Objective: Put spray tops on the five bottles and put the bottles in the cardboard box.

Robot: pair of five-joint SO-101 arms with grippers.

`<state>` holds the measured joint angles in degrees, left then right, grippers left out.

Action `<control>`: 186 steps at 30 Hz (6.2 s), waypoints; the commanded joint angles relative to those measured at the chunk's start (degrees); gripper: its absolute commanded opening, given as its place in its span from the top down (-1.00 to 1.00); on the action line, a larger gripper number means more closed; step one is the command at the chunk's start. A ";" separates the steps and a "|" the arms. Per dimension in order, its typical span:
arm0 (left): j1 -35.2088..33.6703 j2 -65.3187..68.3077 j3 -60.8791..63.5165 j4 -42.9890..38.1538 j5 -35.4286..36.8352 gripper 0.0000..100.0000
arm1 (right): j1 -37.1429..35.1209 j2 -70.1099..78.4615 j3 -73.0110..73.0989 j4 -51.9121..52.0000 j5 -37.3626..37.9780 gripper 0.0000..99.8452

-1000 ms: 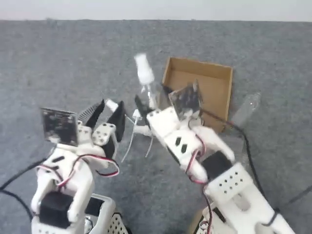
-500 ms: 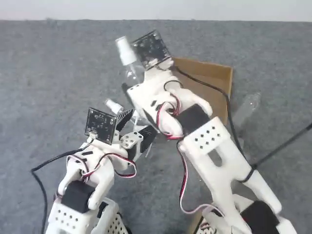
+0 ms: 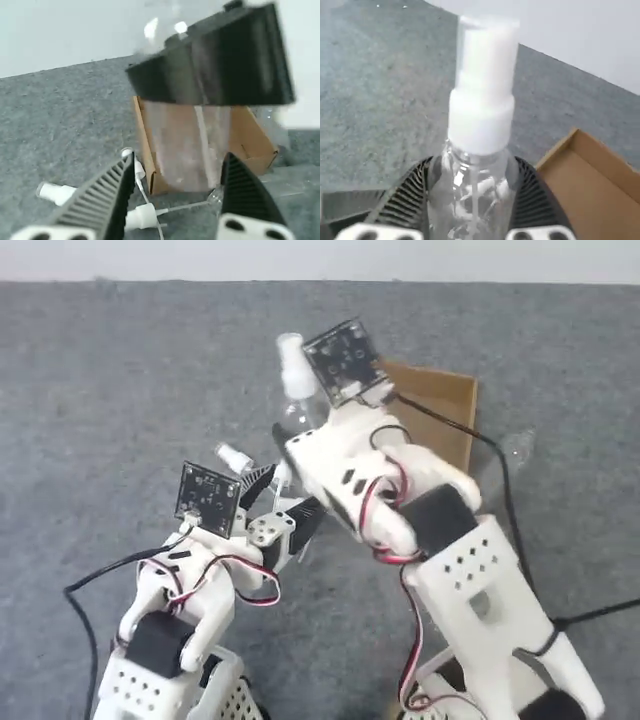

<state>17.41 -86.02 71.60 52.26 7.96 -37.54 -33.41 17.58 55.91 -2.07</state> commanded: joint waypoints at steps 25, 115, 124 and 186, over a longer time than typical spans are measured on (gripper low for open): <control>-10.55 -0.88 2.51 -3.69 -0.44 0.98 | 20.70 23.16 9.49 -52.88 -0.44 0.99; -10.55 -0.88 6.29 -8.35 -0.44 0.98 | 21.05 47.34 2.02 -63.34 -0.26 0.42; -10.55 -0.88 6.29 -8.35 -0.44 0.98 | 21.23 47.16 -4.48 -56.13 -0.62 0.42; -10.55 -0.79 6.37 -8.35 -0.44 0.98 | 48.22 25.27 7.03 -7.16 -16.26 0.42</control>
<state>6.86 -86.02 78.20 45.58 7.87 10.11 -10.02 24.88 53.45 -14.99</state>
